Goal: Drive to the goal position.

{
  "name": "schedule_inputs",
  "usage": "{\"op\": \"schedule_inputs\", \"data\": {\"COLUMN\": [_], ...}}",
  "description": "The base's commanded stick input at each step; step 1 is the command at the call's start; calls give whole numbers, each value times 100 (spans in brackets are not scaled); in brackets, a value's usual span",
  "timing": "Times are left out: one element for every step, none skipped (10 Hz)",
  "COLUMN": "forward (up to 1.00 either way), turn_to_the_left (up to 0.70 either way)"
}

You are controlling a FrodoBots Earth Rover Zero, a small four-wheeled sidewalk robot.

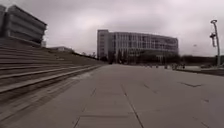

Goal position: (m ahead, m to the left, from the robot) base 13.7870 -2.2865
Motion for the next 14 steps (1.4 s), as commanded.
{"op": "schedule_inputs", "data": {"forward": [70,70,70,70,70,70,70,70,70,70,70,70,70,70], "turn_to_the_left": [0,0,0,0,0,1,1,1,1,1,1,0,0,0]}}
